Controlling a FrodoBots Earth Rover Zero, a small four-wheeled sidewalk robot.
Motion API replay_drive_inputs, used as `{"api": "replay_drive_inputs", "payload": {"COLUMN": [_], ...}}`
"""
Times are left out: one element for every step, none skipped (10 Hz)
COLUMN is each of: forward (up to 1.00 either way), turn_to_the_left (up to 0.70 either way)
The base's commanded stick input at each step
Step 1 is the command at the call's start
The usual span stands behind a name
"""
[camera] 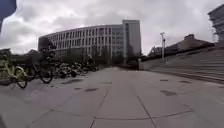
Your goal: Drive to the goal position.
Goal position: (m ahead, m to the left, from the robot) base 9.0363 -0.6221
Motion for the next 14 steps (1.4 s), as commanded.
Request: {"api": "replay_drive_inputs", "payload": {"forward": [0.7,0.7,0.7,0.7,0.7,0.7,0.7,0.7,0.7,0.7,0.7,0.7,0.7,0.7], "turn_to_the_left": [0.02,0.02,0.02,0.02,0.02,0.02,0.02,0.02,0.02,0.02,0.02,0.01,0.02,0.02]}}
